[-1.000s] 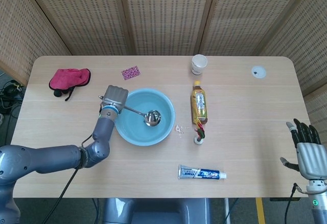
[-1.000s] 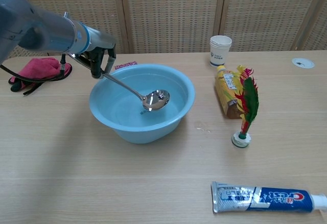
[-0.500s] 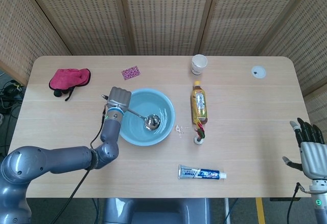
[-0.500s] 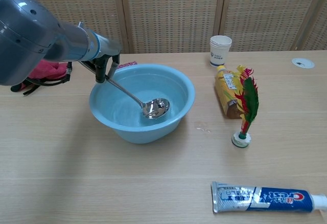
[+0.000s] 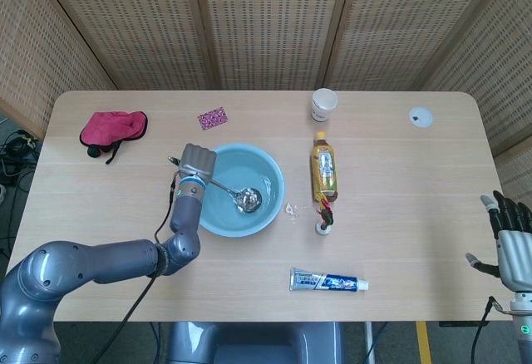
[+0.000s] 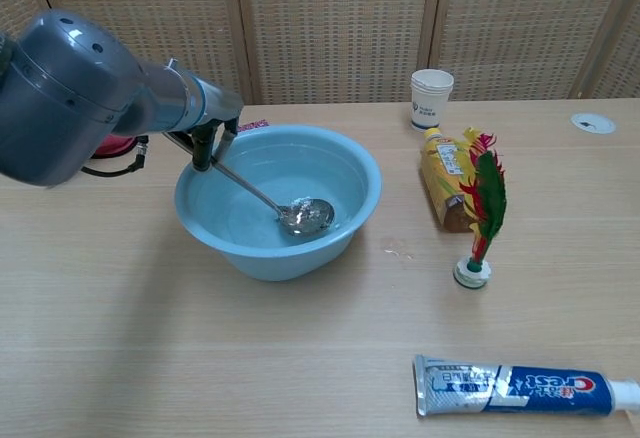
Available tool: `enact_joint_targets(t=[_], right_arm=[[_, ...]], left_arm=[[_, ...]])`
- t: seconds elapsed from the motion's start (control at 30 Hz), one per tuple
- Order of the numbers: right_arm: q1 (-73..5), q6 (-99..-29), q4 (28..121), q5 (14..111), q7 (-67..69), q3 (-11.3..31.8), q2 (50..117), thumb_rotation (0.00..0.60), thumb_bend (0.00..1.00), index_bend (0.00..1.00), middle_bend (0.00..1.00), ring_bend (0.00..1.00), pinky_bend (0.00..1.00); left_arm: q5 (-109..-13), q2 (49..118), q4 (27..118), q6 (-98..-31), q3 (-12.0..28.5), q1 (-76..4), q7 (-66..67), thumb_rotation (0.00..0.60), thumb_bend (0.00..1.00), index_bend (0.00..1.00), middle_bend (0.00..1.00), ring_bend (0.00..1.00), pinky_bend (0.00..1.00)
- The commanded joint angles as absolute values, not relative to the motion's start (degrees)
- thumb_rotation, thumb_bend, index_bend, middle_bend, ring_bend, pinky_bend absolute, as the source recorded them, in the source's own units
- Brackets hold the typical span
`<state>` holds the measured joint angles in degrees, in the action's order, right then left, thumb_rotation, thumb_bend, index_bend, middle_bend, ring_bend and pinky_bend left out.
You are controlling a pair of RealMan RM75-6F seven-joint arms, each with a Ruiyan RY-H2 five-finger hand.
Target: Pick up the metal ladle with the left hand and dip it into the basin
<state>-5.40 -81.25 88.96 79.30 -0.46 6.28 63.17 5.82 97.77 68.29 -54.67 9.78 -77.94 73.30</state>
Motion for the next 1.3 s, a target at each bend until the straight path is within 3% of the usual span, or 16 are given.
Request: enact_joint_targets(t=[0.03,0.4,0.83,1.3], right_arm=[[-5.42,-81.23,88.95,79.32,-0.42,6.28,63.17,0.600,0.00,0.00,0.00,0.00,0.00],[-5.48,-81.06,88.83,79.09,-0.12,6.42,63.09,0.600,0.00,0.00,0.00,0.00,0.00],[-5.76,-80.70,88.94,79.20,-0.91,6.29,63.40,0.600,0.00,0.00,0.00,0.00,0.00],[-6.12,-80.03,88.83,78.47,-1.95,6.40,63.85,0.600,0.00,0.00,0.00,0.00,0.00]], left_arm=[[5.72,98.10,67.95,-54.73,10.02,-77.78,73.85,0.600,0.81,0.74,0.93,0.96,1.00],[4.37,97.43,69.00,-54.43,12.44,-76.71,73.13,0.600,0.81,0.74,0.93,0.96,1.00],[2.64,89.65,77.73,-52.67,14.90,-74.05,67.63,0.600,0.81,0.75,0.93,0.96,1.00],[17.88,79.77,86.93,-54.78,16.63,-79.24,73.72,0.600,0.82,0.75,0.93,0.96,1.00]])
